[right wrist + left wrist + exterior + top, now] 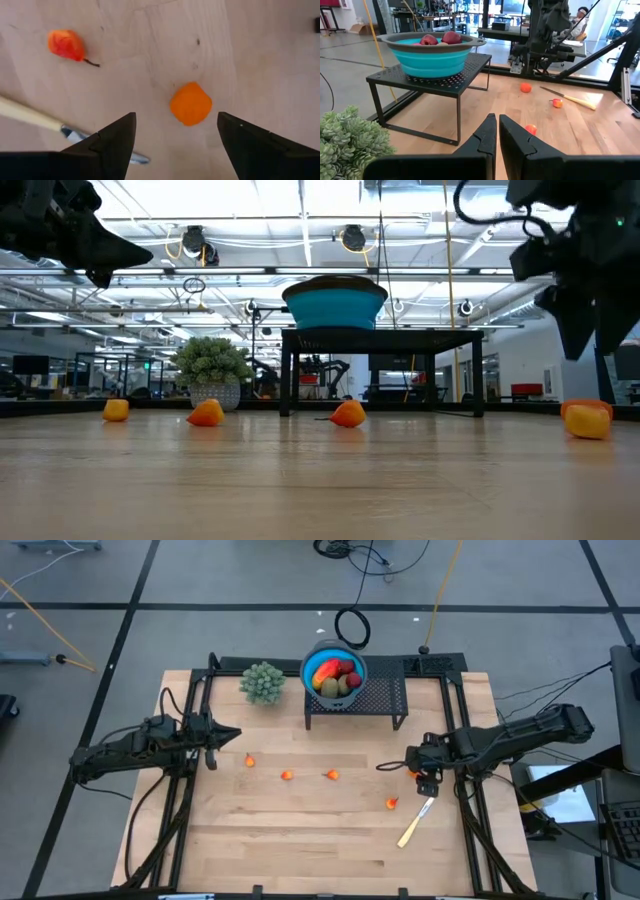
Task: Pick & Place Fruit
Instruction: Put the orange into the blue strainer bowl on the shelf
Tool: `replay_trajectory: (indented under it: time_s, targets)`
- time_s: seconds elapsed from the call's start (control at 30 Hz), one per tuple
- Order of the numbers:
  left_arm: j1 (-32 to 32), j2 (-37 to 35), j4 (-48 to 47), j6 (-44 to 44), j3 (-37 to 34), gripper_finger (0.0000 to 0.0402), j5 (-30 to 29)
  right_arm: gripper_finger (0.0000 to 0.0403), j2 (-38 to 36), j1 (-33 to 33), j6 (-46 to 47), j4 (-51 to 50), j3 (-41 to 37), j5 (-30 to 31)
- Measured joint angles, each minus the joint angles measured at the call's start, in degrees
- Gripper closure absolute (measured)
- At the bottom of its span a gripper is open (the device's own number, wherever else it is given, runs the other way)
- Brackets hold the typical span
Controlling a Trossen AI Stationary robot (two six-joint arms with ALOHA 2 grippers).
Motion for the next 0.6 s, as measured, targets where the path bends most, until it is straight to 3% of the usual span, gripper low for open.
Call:
replay_trajectory:
  time_s: [0.23, 0.6]
  targets:
    - [0.0, 0.0, 0.0, 0.0, 0.0, 0.038, 0.0, 0.0128, 0.0, -0.1, 0.4, 5.6, -6.1, 3.0]
    - [0.0, 0.0, 0.1, 0.0, 0.0, 0.038, 0.0, 0.0128, 0.0, -4.3, 0.5, 12.3, -11.8, 2.8]
